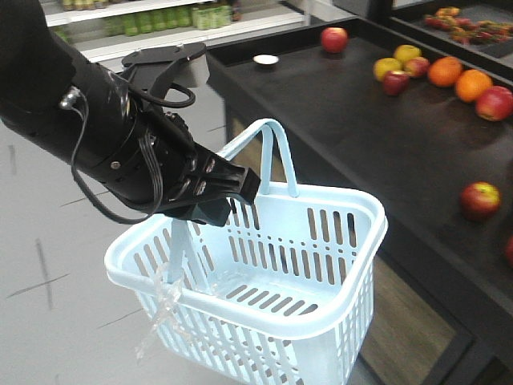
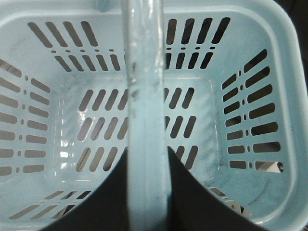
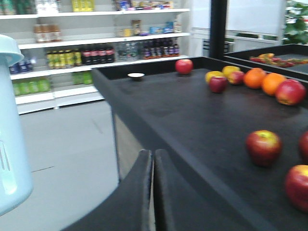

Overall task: Pick three apples into basket with both arms
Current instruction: 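Hold the basket in the left gripper while the base turns away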

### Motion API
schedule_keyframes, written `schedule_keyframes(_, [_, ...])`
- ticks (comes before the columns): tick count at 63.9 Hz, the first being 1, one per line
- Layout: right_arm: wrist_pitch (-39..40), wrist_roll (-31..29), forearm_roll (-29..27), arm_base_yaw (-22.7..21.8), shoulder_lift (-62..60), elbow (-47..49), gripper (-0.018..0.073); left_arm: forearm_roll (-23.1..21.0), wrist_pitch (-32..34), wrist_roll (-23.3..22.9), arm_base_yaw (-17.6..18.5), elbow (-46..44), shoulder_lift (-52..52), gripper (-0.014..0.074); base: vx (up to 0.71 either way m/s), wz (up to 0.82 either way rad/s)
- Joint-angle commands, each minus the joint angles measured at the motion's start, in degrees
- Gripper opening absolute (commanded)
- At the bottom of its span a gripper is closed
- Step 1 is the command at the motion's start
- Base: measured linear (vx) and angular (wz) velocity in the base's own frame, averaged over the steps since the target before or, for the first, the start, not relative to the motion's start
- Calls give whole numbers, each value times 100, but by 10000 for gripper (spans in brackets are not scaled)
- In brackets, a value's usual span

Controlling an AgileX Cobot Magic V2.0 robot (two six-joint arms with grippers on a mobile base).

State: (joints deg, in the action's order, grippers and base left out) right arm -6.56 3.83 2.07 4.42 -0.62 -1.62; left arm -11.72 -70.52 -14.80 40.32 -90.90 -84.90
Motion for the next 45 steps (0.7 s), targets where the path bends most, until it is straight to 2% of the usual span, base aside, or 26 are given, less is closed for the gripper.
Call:
schedule_keyframes(1, [384,-7,42,-41,-58,-86,-4,-126,303,-49,34,-158,250,-8,-12,52])
schedule_keyframes(45, [384,-7,42,-41,-58,-86,-4,-126,306,-49,34,-158,250,-8,-7,49])
